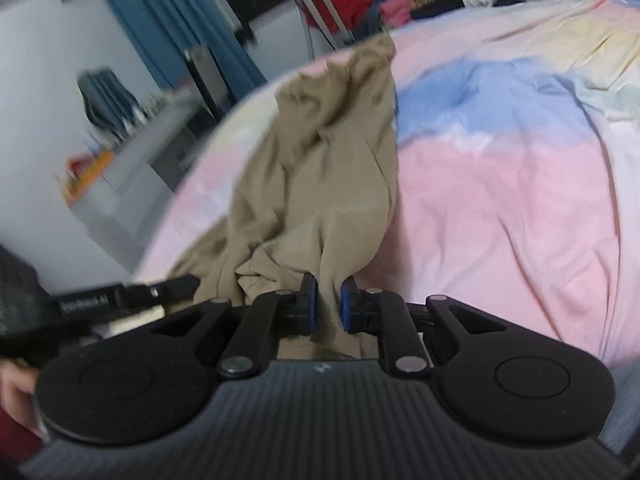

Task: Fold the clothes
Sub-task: 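Fold the hem up toward the collar with both grippers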

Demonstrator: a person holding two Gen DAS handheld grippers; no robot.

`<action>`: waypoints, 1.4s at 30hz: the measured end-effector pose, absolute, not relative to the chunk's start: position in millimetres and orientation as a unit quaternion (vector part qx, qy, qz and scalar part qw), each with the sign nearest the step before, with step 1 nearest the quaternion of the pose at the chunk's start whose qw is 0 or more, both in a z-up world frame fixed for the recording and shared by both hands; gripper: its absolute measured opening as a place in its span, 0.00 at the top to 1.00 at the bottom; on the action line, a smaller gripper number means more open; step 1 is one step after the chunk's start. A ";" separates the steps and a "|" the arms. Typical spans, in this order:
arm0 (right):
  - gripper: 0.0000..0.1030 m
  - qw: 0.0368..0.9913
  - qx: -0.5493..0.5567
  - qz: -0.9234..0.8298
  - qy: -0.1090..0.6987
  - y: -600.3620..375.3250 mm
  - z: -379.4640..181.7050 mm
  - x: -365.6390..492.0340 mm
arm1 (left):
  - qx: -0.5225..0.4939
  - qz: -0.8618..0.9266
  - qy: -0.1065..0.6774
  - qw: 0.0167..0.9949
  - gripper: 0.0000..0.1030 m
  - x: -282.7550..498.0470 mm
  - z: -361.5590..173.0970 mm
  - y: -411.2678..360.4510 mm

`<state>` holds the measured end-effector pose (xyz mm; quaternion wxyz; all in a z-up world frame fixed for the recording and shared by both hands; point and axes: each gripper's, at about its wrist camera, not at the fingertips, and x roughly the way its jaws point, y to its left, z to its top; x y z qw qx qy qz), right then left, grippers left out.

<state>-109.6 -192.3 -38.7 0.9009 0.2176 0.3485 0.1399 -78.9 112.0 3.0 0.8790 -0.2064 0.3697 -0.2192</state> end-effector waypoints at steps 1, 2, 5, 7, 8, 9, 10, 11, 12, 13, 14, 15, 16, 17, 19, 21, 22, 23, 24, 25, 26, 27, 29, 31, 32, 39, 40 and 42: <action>0.85 0.901 0.224 0.146 0.341 -197.0 -33.9 -110.8 | -0.221 -0.219 0.359 0.880 0.94 -80.4 6.6 115.0; 0.86 0.901 0.230 0.152 0.334 -201.6 -29.1 -112.0 | -0.230 -0.220 0.350 0.881 0.94 -78.6 7.1 119.0; 0.86 0.903 0.231 0.164 0.324 -209.0 -16.5 -113.2 | -0.241 -0.227 0.325 0.886 0.96 -91.2 20.5 122.8; 0.86 0.902 0.233 0.172 0.319 -211.8 -8.2 -115.5 | -0.246 -0.232 0.309 0.889 0.96 -101.5 30.4 123.8; 0.86 0.904 0.233 0.175 0.314 -212.7 -4.4 -117.1 | -0.249 -0.235 0.301 0.890 0.96 -107.4 35.5 125.0; 0.86 0.905 0.232 0.178 0.308 -214.0 0.1 -121.4 | -0.251 -0.239 0.294 0.891 0.96 -116.1 40.8 128.6; 0.86 0.907 0.233 0.181 0.300 -216.3 5.2 -127.7 | -0.252 -0.242 0.286 0.892 0.97 -123.2 46.2 130.0; 0.86 0.909 0.234 0.181 0.295 -217.5 8.1 -132.2 | -0.252 -0.245 0.281 0.893 0.97 -130.4 51.2 130.5; 0.86 0.911 0.234 0.182 0.288 -220.0 12.1 -138.3 | -0.253 -0.248 0.276 0.893 0.97 -137.7 56.4 131.2; 0.86 0.911 0.236 0.184 0.283 -224.1 16.3 -146.2 | -0.254 -0.252 0.273 0.893 0.97 -145.5 61.8 132.0; 0.86 0.912 0.238 0.187 0.277 -228.2 20.4 -154.0 | -0.253 -0.255 0.270 0.893 0.97 -154.4 67.4 132.7; 0.86 0.912 0.240 0.193 0.272 -231.5 24.3 -162.7 | -0.248 -0.259 0.263 0.896 0.97 -166.8 74.8 132.4; 0.86 0.911 0.241 0.196 0.269 -234.6 28.7 -172.2 | -0.243 -0.262 0.257 0.898 0.97 -178.8 82.1 131.9; 0.86 0.910 0.247 0.202 0.265 -238.0 33.6 -182.2 | -0.234 -0.264 0.248 0.902 0.97 -189.1 89.1 130.0; 0.86 0.910 0.254 0.207 0.252 -243.8 41.8 -193.7 | -0.226 -0.267 0.234 0.907 0.97 -204.1 101.4 128.2; 0.86 0.914 0.259 0.203 0.239 -246.8 50.3 -195.7 | -0.229 -0.268 0.228 0.908 0.97 -207.0 109.5 127.6; 0.86 0.916 0.256 0.202 0.232 -246.2 54.0 -191.0 | -0.232 -0.268 0.225 0.907 0.97 -205.1 112.5 127.2; 0.86 0.919 0.254 0.201 0.225 -245.5 57.8 -186.3 | -0.229 -0.267 0.221 0.910 0.97 -200.5 115.8 126.6; 0.86 0.924 0.244 0.196 0.219 -242.7 61.0 -178.9 | -0.226 -0.266 0.217 0.912 0.97 -194.5 119.1 125.7; 0.86 0.926 0.240 0.192 0.217 -240.3 63.0 -168.8 | -0.226 -0.260 0.217 0.913 0.97 -182.2 122.0 123.5; 0.86 0.929 0.236 0.188 0.215 -237.8 65.0 -158.7 | -0.225 -0.256 0.218 0.914 0.97 -170.2 123.9 121.4; 0.86 0.930 0.232 0.184 0.216 -235.2 65.2 -146.4 | -0.223 -0.252 0.219 0.916 0.97 -157.0 125.7 119.5; 0.86 0.933 0.226 0.175 0.217 -229.9 65.6 -121.8 | -0.213 -0.239 0.226 0.920 0.96 -128.1 127.9 115.7; 0.86 0.934 0.225 0.168 0.222 -226.5 62.8 -94.7 | -0.202 -0.226 0.235 0.924 0.96 -94.2 127.2 114.0; 0.86 0.934 0.225 0.164 0.226 -224.6 61.0 -81.1 | -0.196 -0.220 0.240 0.925 0.96 -75.7 125.6 113.7; 0.86 0.938 0.197 0.136 0.252 -204.9 29.5 7.0 | -0.146 -0.183 0.275 0.932 0.96 36.9 84.4 103.3; 0.86 0.939 0.190 0.130 0.256 -200.9 21.7 19.8 | -0.139 -0.182 0.280 0.932 0.96 51.3 74.5 102.0; 0.86 0.938 0.185 0.123 0.265 -196.8 4.8 39.2 | -0.142 -0.176 0.290 0.930 0.95 74.6 53.6 102.9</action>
